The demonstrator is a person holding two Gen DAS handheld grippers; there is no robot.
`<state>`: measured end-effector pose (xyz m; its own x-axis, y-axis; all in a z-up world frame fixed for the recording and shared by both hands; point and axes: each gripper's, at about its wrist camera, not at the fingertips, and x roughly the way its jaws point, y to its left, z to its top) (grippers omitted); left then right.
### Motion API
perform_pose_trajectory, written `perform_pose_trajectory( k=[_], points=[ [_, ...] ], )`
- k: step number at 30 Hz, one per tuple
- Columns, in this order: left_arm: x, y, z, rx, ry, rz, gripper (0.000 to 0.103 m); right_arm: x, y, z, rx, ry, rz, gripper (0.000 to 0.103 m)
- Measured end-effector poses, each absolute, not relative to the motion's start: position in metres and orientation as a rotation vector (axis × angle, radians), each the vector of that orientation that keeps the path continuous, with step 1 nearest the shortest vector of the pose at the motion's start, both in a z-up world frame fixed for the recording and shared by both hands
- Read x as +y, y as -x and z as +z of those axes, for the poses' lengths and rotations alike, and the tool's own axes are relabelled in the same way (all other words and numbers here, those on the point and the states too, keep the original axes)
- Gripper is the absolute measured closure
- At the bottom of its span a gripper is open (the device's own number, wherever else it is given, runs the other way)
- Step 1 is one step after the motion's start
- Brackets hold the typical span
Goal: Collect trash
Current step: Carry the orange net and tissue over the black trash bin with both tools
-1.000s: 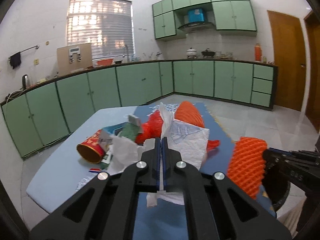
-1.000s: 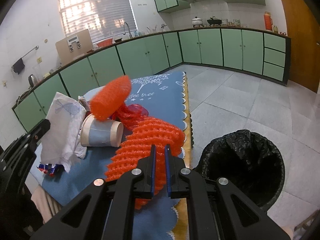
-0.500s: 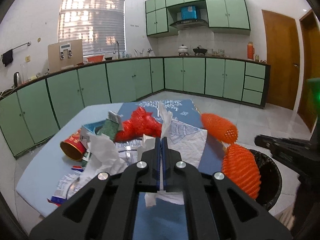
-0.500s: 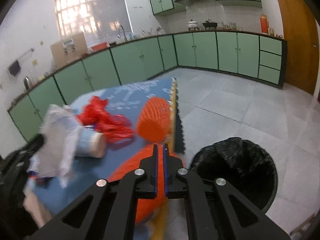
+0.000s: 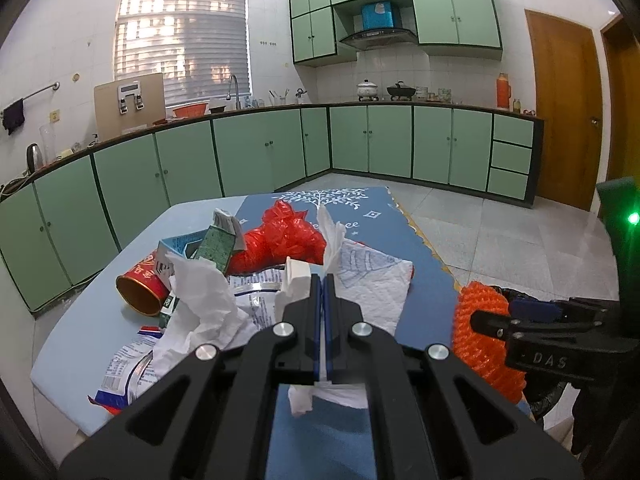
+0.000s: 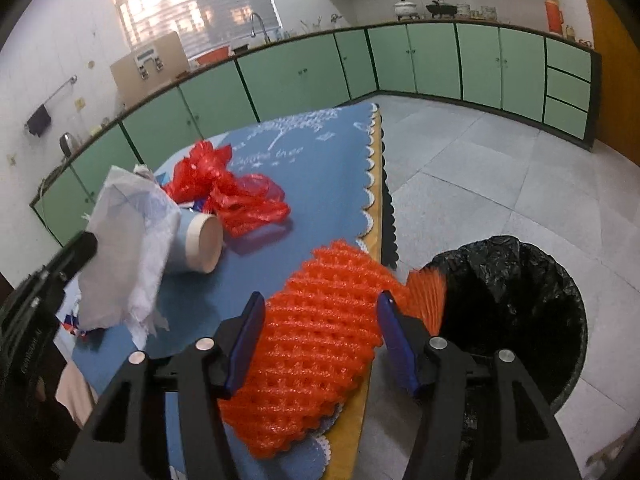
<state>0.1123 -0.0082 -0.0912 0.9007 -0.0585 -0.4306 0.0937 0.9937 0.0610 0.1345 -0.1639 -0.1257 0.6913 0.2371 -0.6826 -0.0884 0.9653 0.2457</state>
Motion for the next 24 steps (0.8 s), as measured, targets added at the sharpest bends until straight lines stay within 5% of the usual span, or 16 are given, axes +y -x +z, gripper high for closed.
perform_pose_trajectory(
  k=[14,24],
  points=[
    [-0.003,-0.111,-0.089,0.439,-0.079,-0.074,0.102,-0.158,-0.133,-0.125,0.801,-0.179,0.233,0.084],
    [0.007,-0.11,-0.084,0.428,-0.065,-0.047,0.102,-0.147,-0.126,-0.101,0.701,-0.222,0.369,0.09]
  ],
)
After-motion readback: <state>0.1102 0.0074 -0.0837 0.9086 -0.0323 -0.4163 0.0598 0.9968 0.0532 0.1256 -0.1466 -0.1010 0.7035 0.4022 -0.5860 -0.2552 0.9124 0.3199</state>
